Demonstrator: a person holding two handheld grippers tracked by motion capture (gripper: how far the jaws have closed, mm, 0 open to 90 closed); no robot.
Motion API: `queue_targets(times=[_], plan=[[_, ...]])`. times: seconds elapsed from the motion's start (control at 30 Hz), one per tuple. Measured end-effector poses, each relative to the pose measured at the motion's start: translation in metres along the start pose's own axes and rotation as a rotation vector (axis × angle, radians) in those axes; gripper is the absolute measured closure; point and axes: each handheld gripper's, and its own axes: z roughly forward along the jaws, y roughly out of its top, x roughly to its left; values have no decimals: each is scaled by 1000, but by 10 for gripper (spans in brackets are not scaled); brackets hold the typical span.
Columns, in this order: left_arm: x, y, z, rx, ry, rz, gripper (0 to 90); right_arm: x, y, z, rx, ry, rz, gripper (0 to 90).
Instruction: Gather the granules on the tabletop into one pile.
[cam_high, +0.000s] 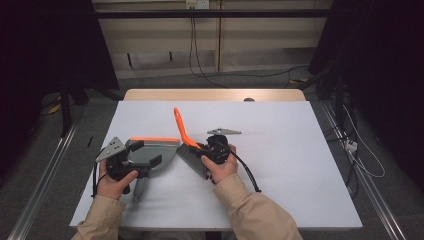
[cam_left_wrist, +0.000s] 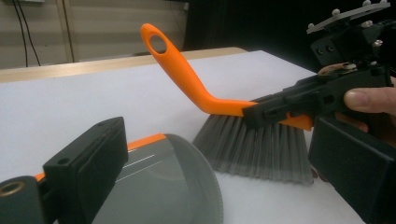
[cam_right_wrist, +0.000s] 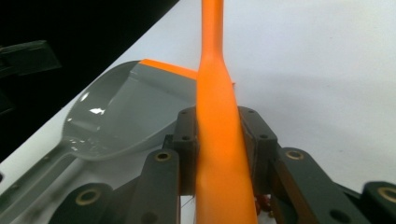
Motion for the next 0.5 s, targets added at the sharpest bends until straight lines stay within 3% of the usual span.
queue_targets(times=[0.3, 0.5], plan=[[-2, 0, 0, -3, -2, -1, 49, -8, 0, -12, 9, -40, -8, 712], [-3, 0, 1, -3, -2, -1, 49, -16, -4, -22, 5, -47, 21, 712]])
